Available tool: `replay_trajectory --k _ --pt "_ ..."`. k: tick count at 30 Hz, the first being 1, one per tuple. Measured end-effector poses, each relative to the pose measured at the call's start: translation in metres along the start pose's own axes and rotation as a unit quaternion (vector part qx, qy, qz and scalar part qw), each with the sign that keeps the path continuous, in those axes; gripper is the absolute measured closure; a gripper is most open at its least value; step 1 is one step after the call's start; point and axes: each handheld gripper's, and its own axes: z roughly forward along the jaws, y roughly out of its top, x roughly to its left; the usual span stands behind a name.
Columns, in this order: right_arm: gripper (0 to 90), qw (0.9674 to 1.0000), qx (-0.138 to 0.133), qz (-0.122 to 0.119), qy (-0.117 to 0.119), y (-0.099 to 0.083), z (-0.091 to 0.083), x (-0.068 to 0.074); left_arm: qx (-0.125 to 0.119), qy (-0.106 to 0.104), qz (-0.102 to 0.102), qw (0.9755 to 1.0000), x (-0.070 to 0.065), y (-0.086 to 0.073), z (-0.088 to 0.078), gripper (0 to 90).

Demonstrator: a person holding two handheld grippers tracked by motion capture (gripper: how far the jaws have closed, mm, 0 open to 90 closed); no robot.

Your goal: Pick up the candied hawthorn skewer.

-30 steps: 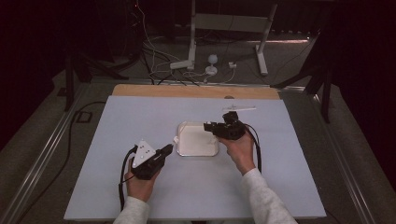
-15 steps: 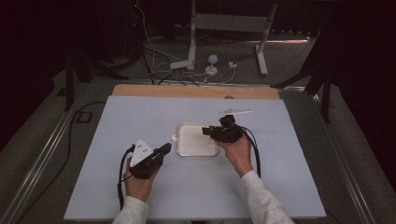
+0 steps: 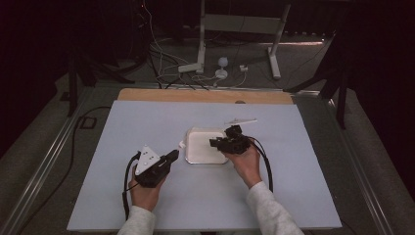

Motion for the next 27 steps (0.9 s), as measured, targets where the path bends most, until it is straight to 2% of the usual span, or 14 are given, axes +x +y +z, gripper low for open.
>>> replay_trajectory --k 5,8,9,10,11,13,14,16,19,20,23,25,27 --pt "73.7 0.9999 0.014 0.005 0.001 -0.008 0.008 -0.003 0.001 -0.001 0.000 1.0000 0.000 0.000 0.001 90.0" --pt "51.3 0.9995 0.025 0.018 -0.011 -0.012 0.013 -0.007 0.003 0.000 0.001 1.0000 -0.001 0.000 0.002 90.0" --pt "51.3 0.9995 0.025 0.018 -0.011 -0.012 0.013 -0.007 0.003 0.000 0.001 1.0000 -0.001 0.000 0.002 90.0" --pt "38.9 0.9994 0.021 0.019 -0.022 -0.012 0.013 -0.008 0.004 0.000 0.001 1.0000 -0.001 -0.001 0.002 90.0" --pt "34.4 0.9992 0.015 0.019 -0.031 -0.011 0.012 -0.007 0.004 0.000 0.001 1.0000 -0.001 -0.001 0.002 90.0" --pt "30.7 0.9996 -0.001 0.018 -0.020 -0.010 0.006 -0.006 0.004 0.000 0.002 1.0000 -0.001 -0.001 0.002 90.0" --pt "30.7 0.9996 -0.001 0.018 -0.020 -0.010 0.006 -0.006 0.004 0.001 0.002 1.0000 -0.001 -0.001 0.002 90.0" --pt "26.6 0.9997 -0.017 0.015 -0.003 -0.007 -0.003 0.000 0.005 0.001 0.001 1.0000 -0.001 -0.001 0.002 90.0" --pt "25.7 0.9993 -0.029 0.012 0.020 -0.002 -0.010 0.008 0.007 0.000 0.004 1.0000 -0.002 -0.001 0.004 90.0" --pt "25.7 0.9993 -0.029 0.012 0.020 -0.002 -0.010 0.008 0.007 0.000 0.004 1.0000 -0.002 -0.001 0.004 90.0" --pt "27.5 0.9980 -0.042 0.002 0.047 0.004 -0.016 0.021 0.009 0.000 0.007 0.9999 -0.003 -0.002 0.005 90.0" --pt "28.2 0.9975 -0.043 0.002 0.055 0.006 -0.016 0.024 0.009 0.001 0.008 0.9999 -0.003 -0.001 0.005 90.0" --pt "34.8 0.9959 -0.045 -0.002 0.079 0.010 -0.016 0.034 0.008 0.000 0.007 0.9999 -0.004 -0.001 0.005 90.0"
